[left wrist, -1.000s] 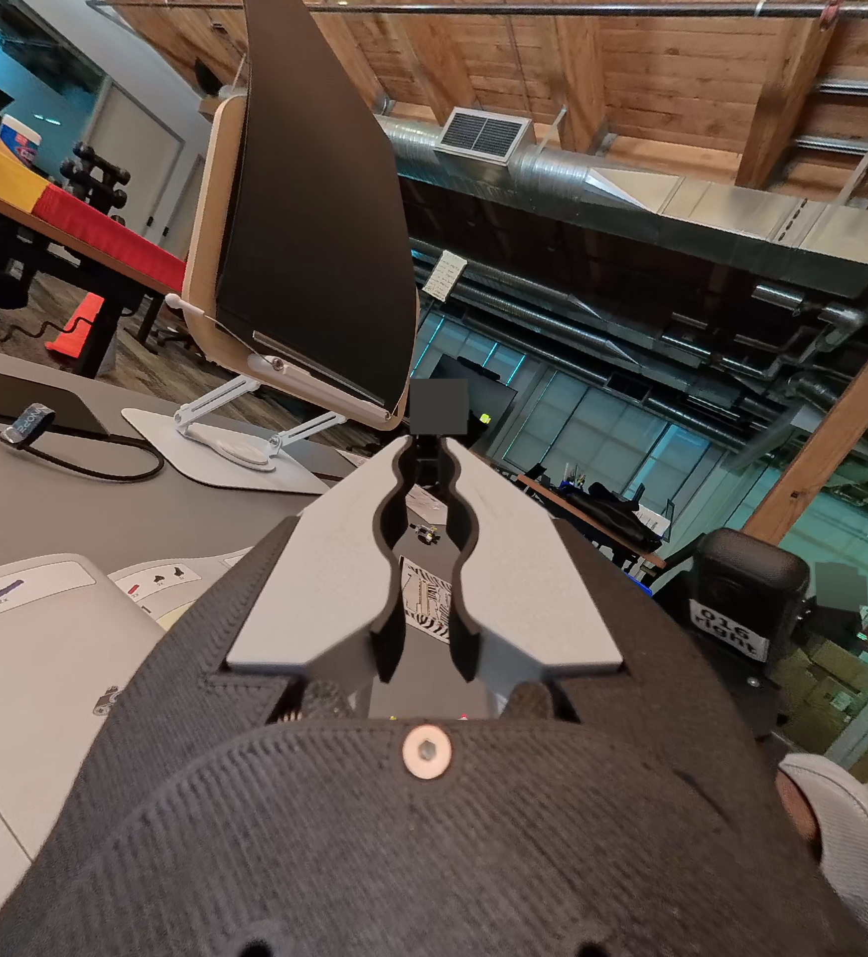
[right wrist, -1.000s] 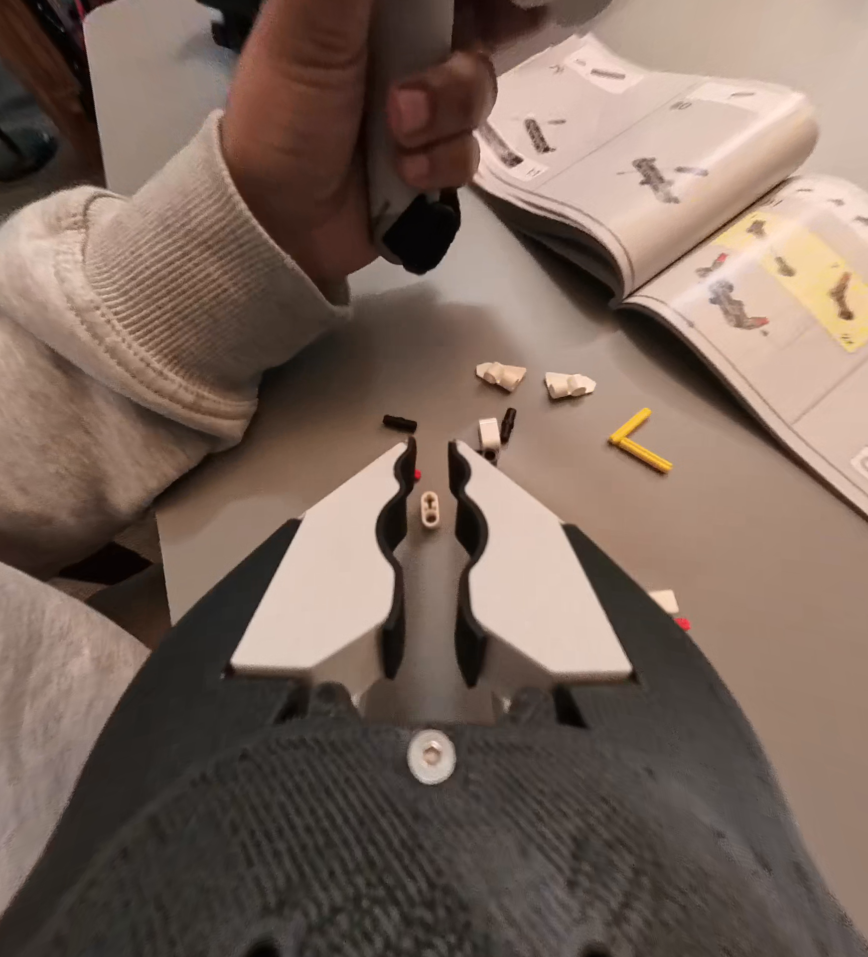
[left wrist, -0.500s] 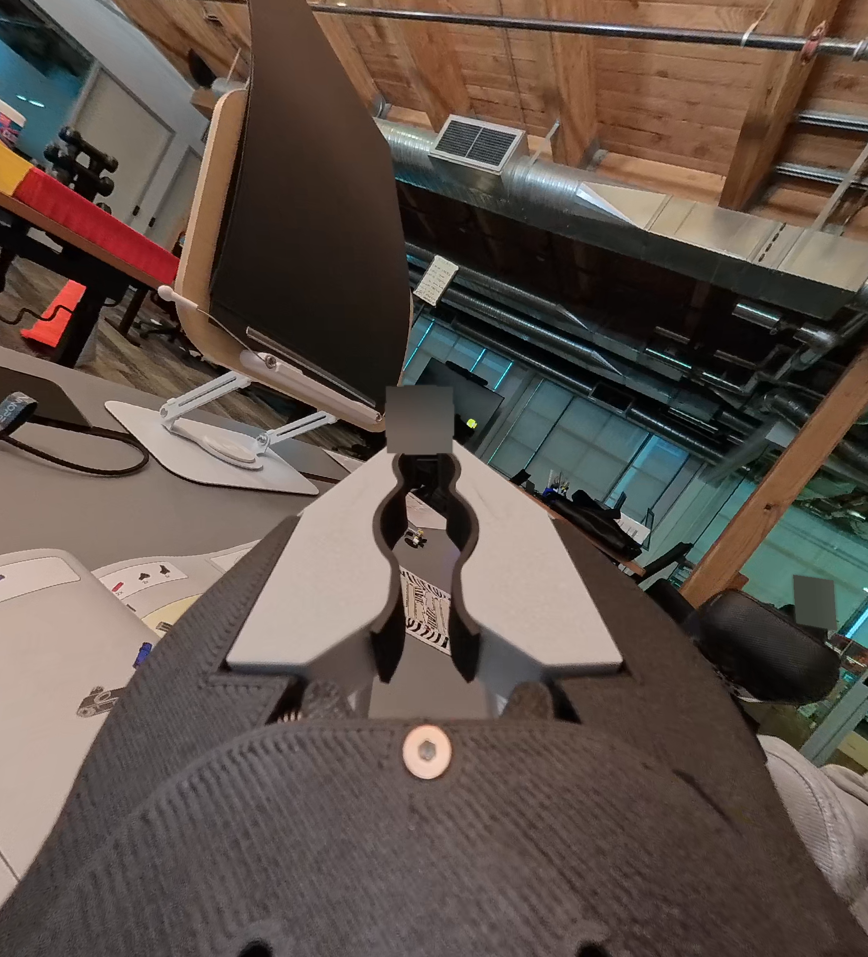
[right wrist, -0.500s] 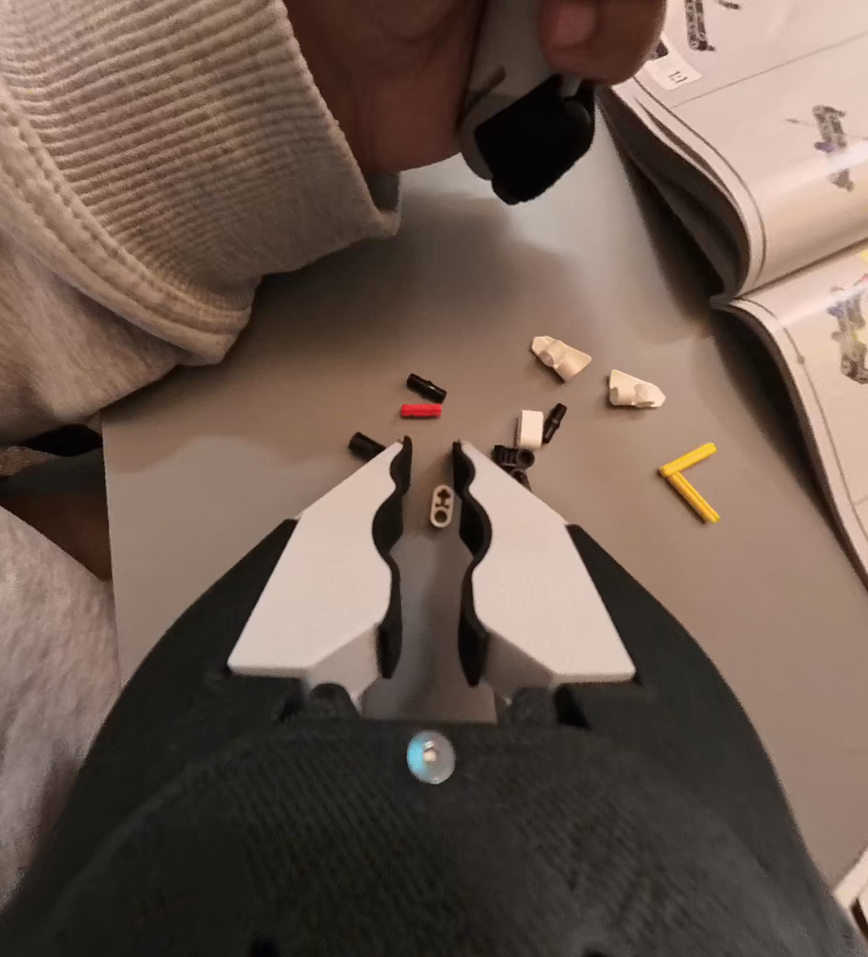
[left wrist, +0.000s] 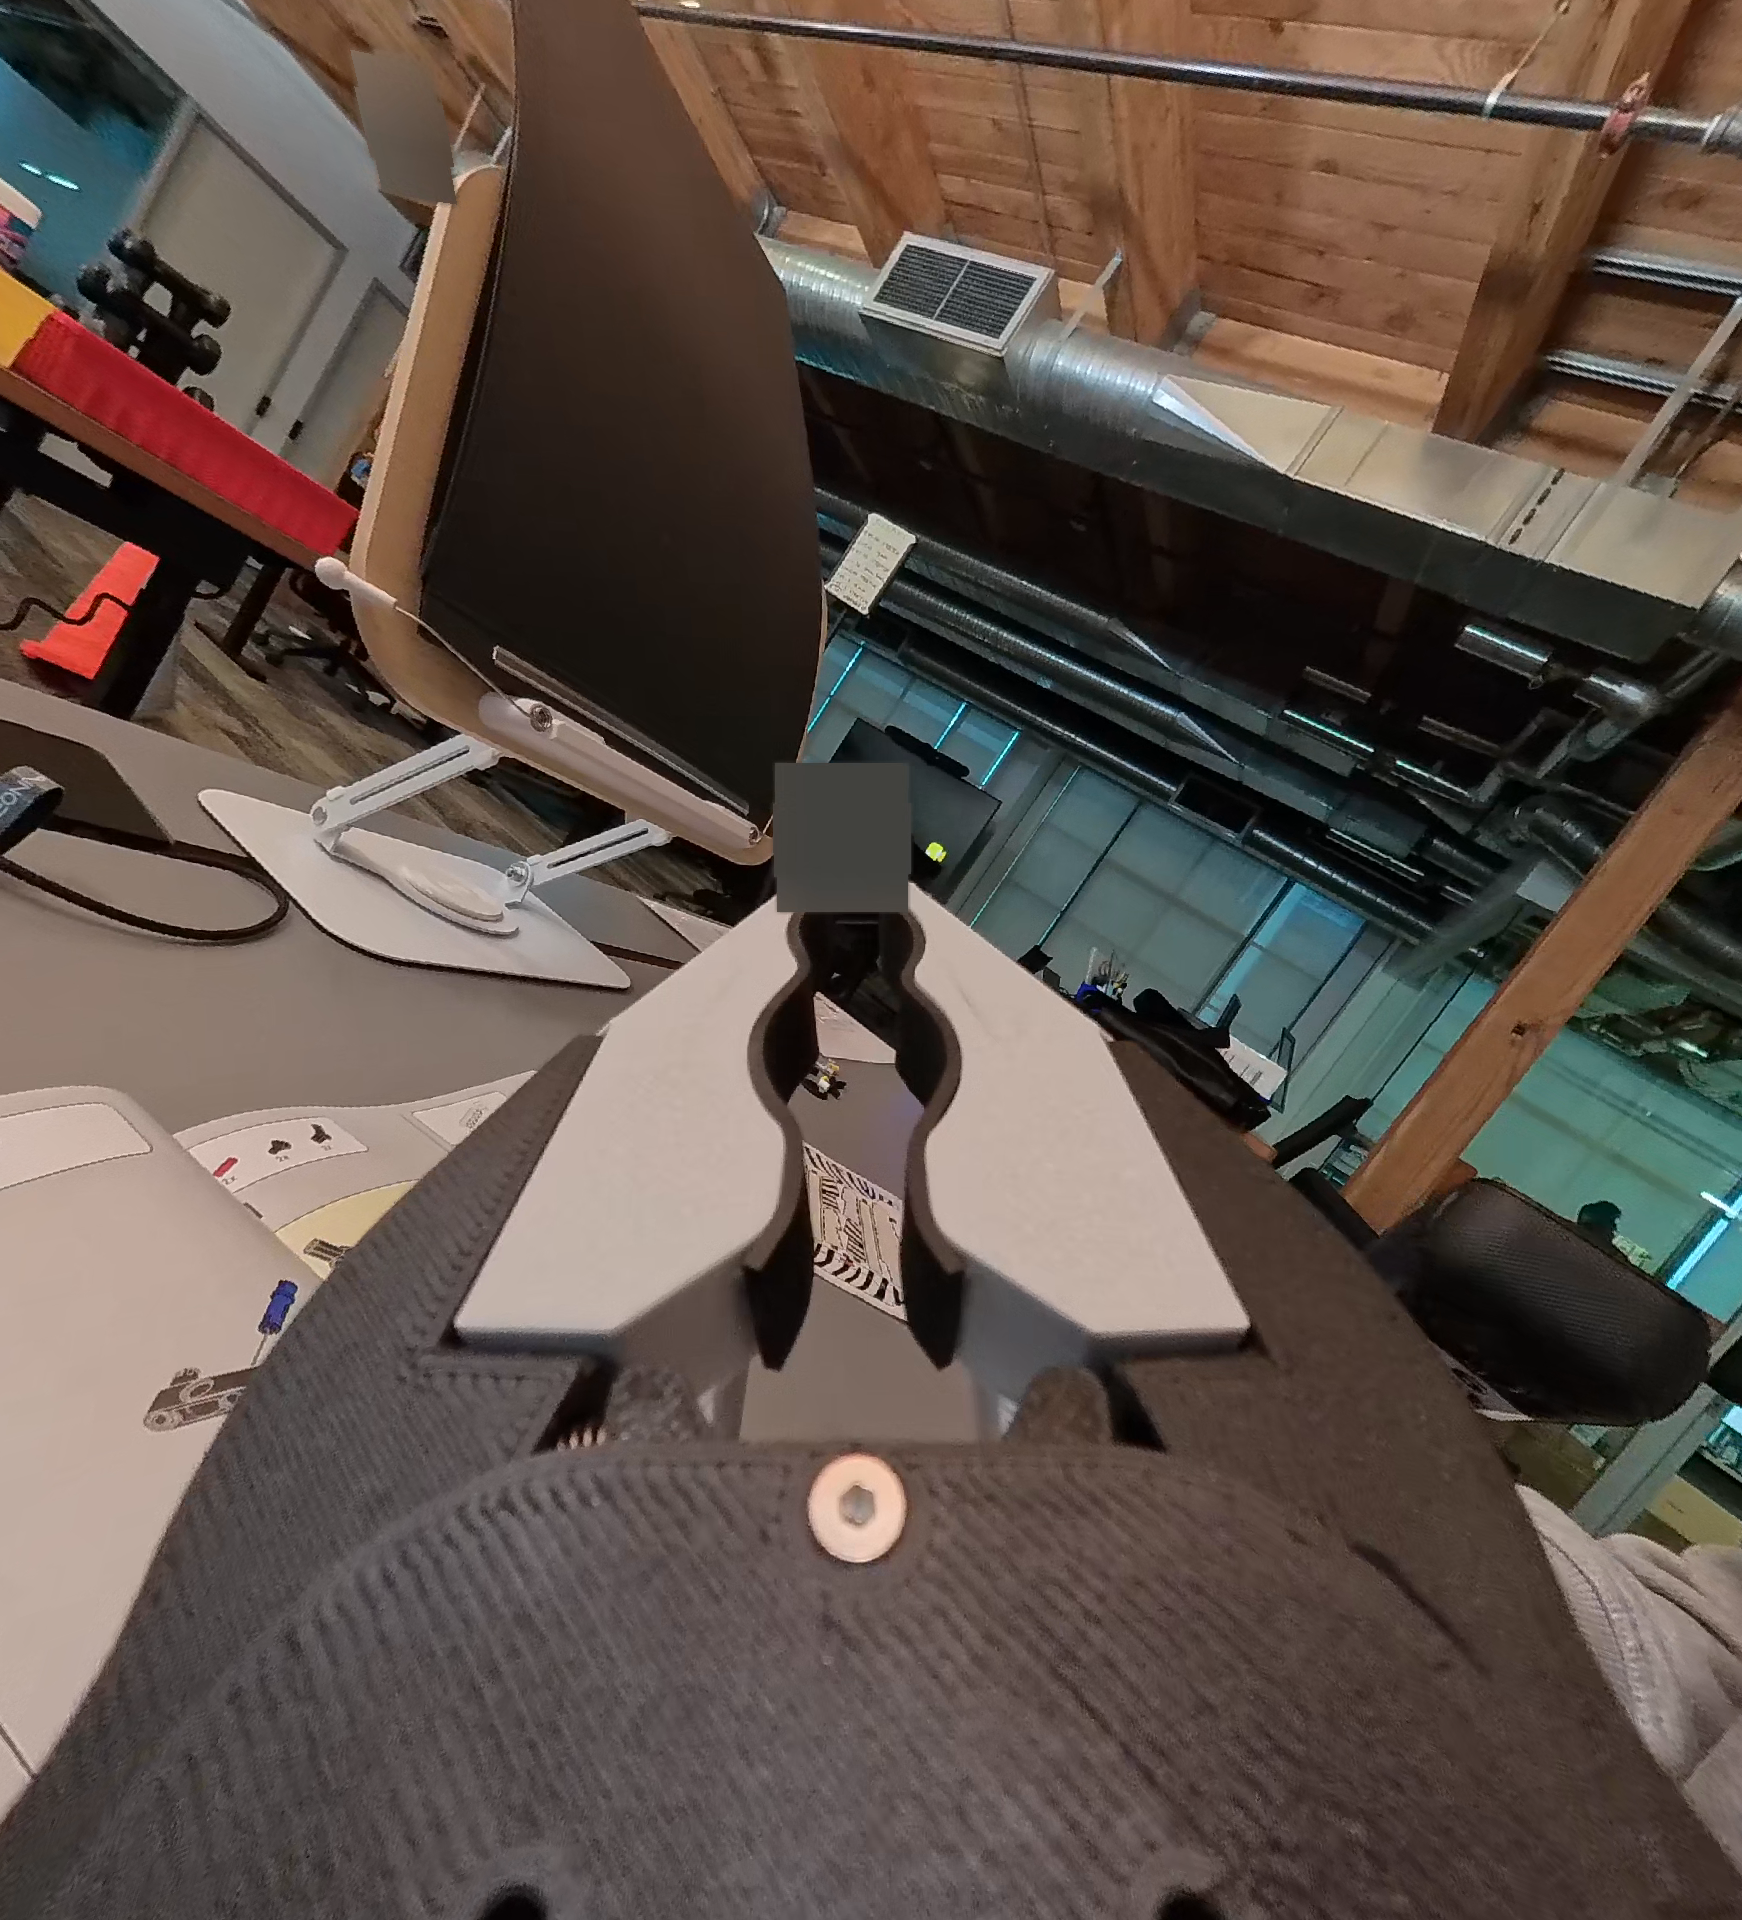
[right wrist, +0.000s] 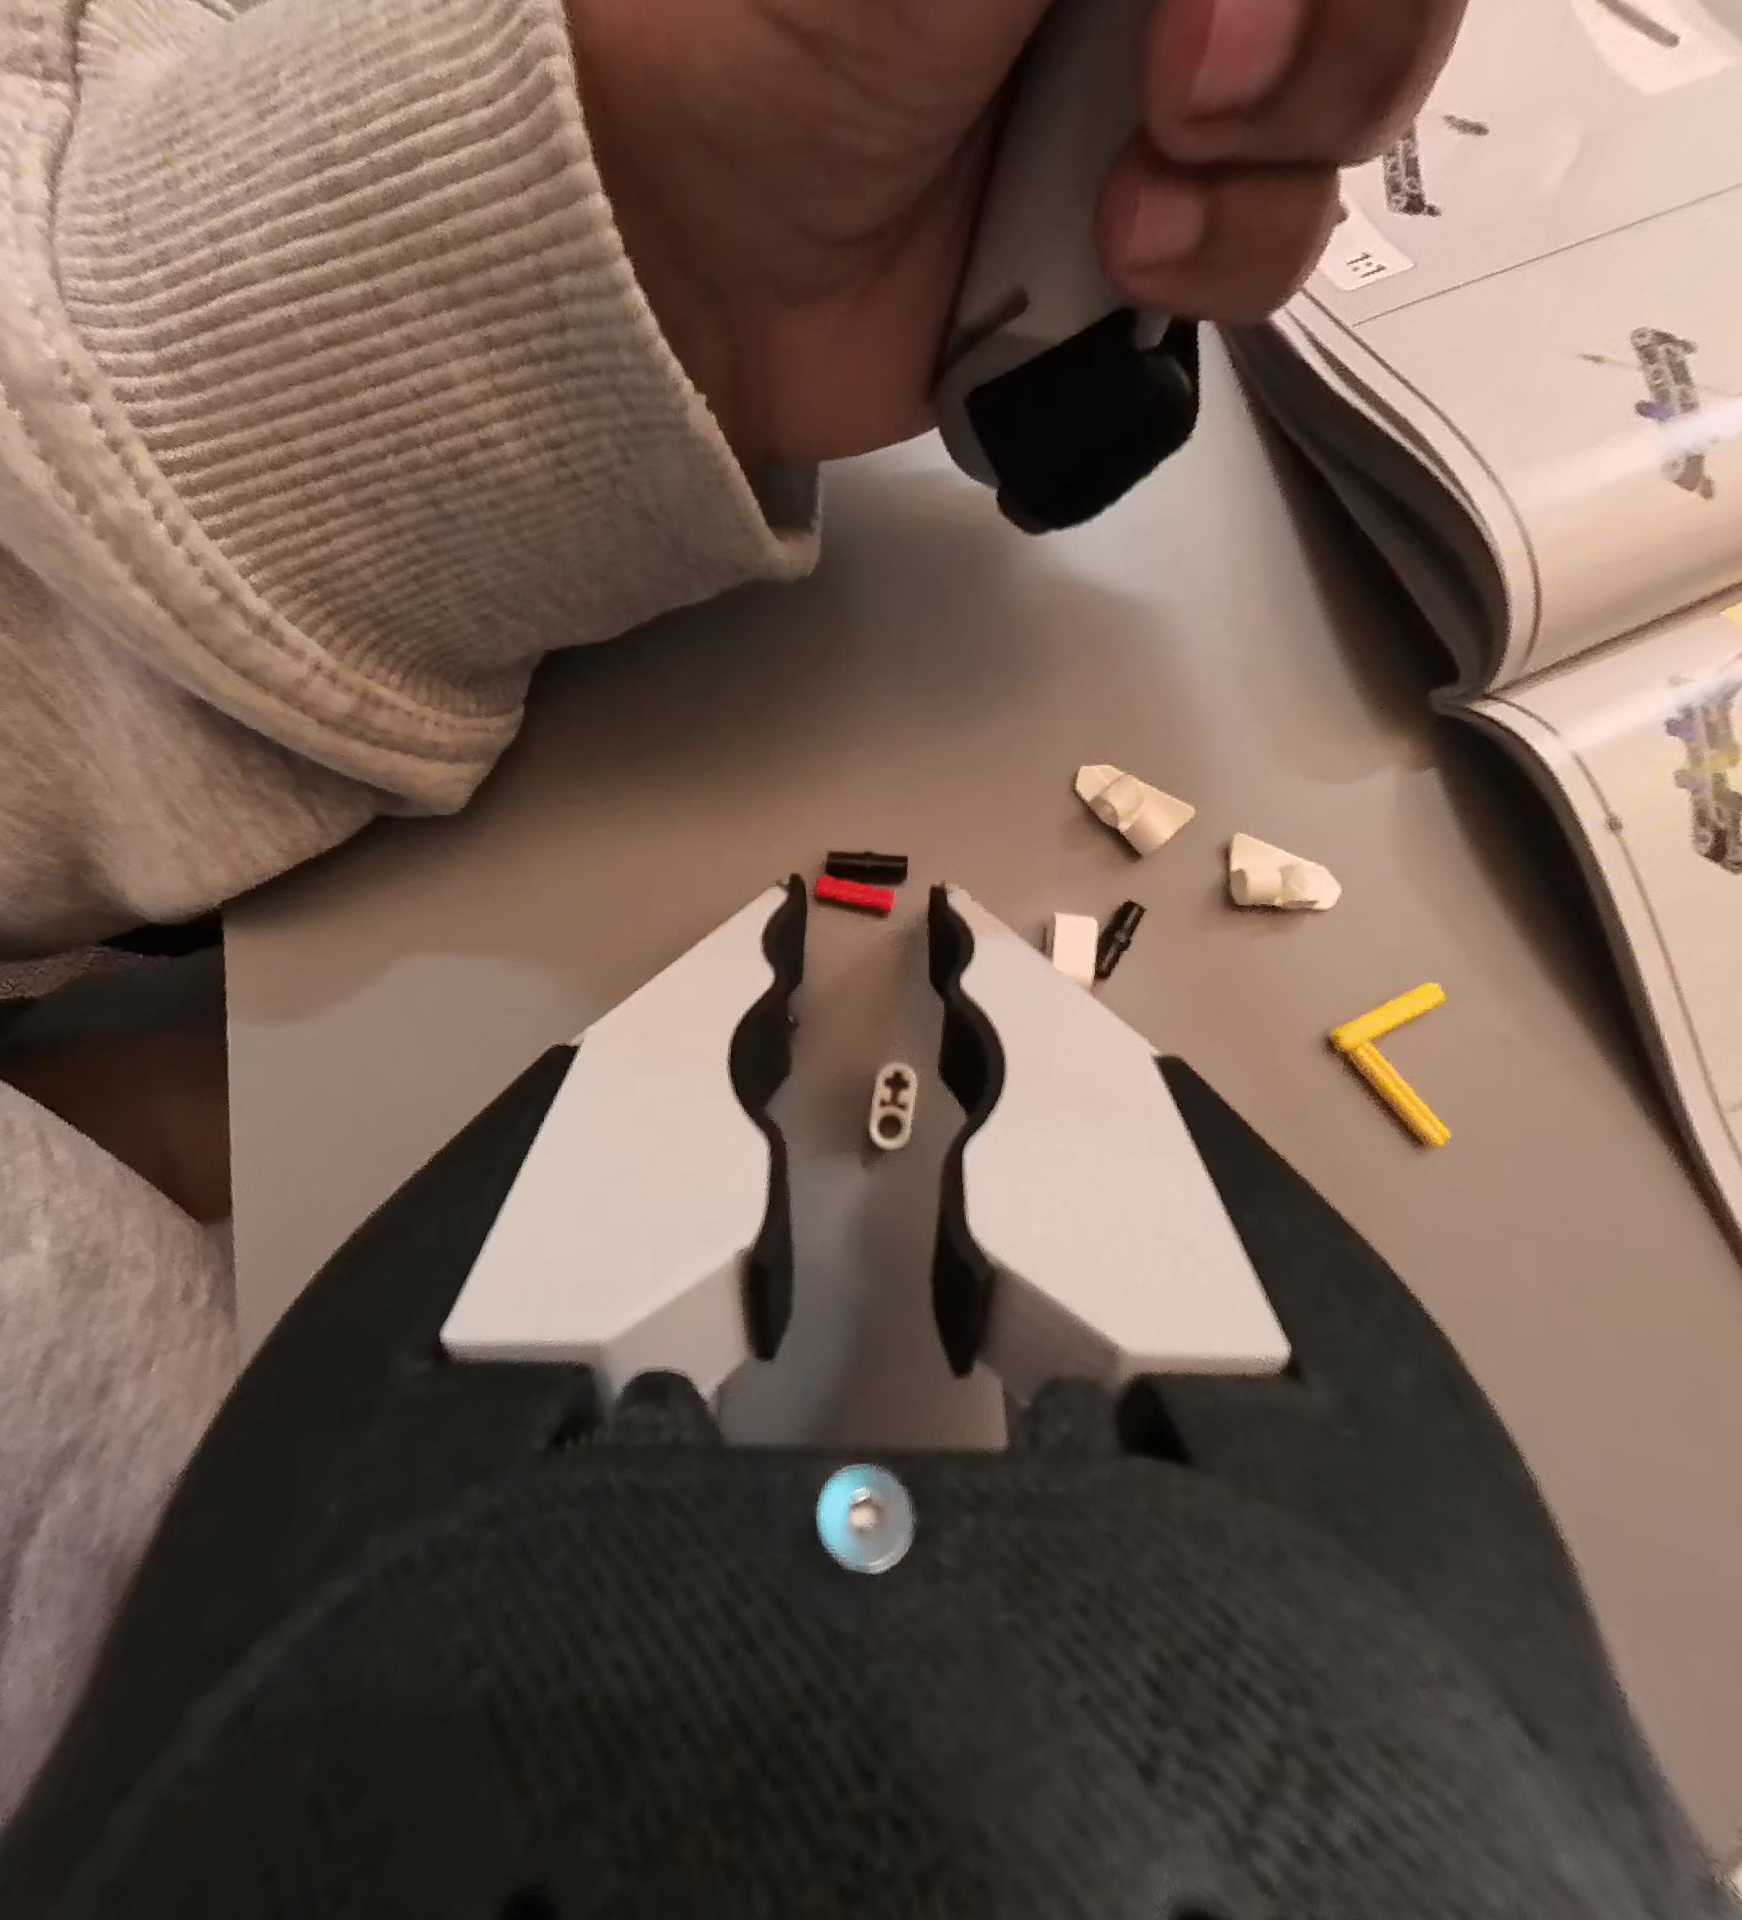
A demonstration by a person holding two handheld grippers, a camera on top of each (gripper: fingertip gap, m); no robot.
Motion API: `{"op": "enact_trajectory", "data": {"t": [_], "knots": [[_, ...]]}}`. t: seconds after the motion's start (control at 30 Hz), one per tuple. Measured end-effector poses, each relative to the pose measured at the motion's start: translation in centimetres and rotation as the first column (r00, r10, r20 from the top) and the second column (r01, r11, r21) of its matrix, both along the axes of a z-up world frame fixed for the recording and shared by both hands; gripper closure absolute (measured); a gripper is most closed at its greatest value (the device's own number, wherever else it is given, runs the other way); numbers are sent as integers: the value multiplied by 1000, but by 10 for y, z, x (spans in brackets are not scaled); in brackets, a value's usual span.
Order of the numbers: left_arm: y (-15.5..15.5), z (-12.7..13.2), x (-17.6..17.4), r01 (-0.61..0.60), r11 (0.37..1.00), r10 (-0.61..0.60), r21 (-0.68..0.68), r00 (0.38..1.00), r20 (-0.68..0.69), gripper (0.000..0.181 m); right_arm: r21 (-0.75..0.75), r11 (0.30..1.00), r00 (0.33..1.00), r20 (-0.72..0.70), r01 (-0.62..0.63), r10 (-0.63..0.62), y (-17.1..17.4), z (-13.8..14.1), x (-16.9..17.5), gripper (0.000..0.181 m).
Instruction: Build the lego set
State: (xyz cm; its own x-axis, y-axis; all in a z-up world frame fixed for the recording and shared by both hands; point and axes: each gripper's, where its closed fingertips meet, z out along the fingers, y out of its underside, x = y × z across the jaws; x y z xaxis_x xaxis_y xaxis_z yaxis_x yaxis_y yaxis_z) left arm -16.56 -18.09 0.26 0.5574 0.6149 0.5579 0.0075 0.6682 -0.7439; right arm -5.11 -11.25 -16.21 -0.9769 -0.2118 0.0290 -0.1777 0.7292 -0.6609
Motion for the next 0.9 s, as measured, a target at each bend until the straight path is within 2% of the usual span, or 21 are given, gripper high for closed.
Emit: {"op": "enact_trajectory", "data": {"t": [0.2,0.9], "knots": [[0,0,0,3,1000,-3,4,1000,0,176,31,1000,1000,6,8,-8,-1,-4,-1,168],[-1,-1,-1,16,999,-16,29,1000,6,177,120,993,999,35,2,-7,21,-5,10,167]]}}
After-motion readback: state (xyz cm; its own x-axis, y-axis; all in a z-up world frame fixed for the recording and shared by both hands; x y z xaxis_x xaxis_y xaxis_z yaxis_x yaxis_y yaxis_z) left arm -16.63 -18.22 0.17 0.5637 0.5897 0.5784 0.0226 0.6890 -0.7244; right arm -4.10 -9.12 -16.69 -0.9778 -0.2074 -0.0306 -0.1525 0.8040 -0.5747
